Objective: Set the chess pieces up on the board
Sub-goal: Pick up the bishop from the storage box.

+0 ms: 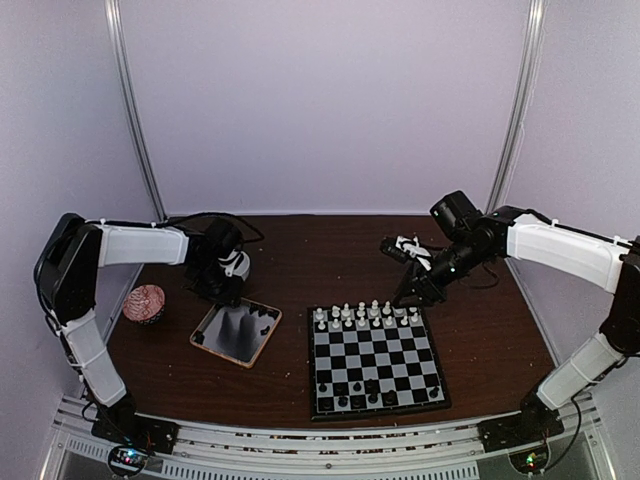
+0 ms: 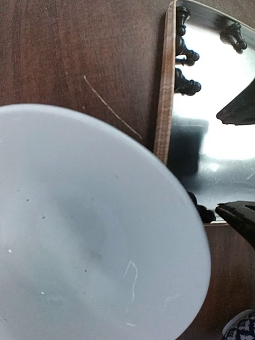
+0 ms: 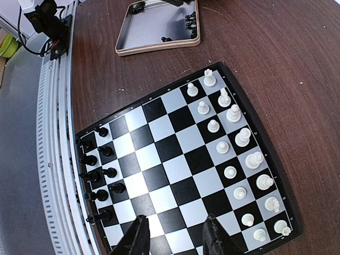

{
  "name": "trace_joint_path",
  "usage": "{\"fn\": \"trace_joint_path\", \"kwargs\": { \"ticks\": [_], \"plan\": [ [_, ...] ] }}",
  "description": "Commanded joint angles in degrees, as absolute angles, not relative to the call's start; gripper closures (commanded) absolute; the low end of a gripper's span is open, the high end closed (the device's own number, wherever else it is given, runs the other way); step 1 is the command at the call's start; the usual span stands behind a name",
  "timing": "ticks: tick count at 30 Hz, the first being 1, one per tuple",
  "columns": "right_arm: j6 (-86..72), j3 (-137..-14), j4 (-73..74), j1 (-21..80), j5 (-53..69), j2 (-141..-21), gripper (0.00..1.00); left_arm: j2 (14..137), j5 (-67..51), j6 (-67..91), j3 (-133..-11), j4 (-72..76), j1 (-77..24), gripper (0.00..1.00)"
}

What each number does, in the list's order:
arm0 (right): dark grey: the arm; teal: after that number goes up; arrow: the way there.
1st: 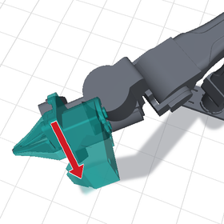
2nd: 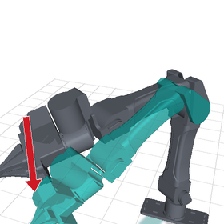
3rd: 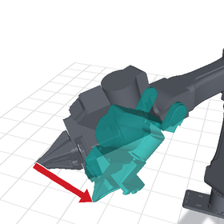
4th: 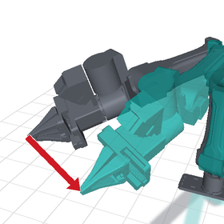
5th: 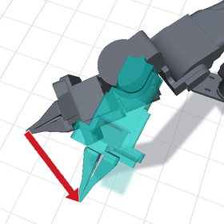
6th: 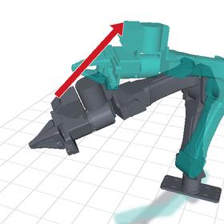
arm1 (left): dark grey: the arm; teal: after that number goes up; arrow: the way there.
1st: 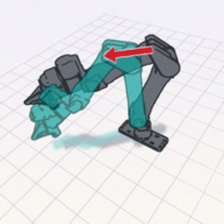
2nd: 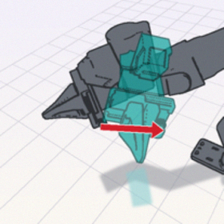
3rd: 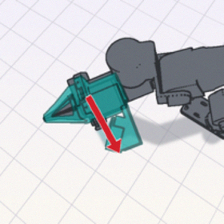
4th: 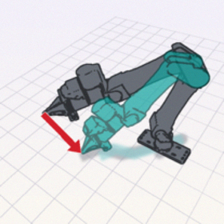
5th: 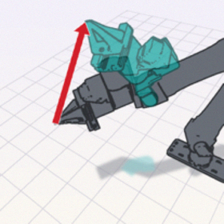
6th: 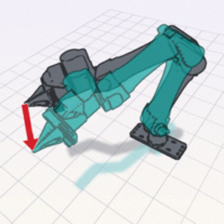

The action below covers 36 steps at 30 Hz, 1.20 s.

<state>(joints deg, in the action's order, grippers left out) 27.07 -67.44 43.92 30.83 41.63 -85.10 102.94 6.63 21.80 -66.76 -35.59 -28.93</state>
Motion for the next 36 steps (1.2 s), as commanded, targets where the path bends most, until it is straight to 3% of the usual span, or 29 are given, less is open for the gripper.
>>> {"fn": "trace_joint_path", "kwargs": {
  "ticks": [1, 24, 36],
  "plan": [
    [27.68, -67.73, 44.38, 30.41, 42.29, -85.25, 0.65, 104.95, 6.6, 21.28, -67.51, -34.54, -28.54, 0.5],
    [28.06, -67.94, 45.0, 30.37, 42.54, -86.8, 0.65, 109.49, 3.92, 17.76, -69.76, -30.27, -26.81, 0.46],
    [28.04, -68.37, 45.35, 30.41, 42.91, -87.75, 0.66, 108.94, 0.87, 15.99, -69.57, -31.65, -26.82, 0.64]
  ]
}}
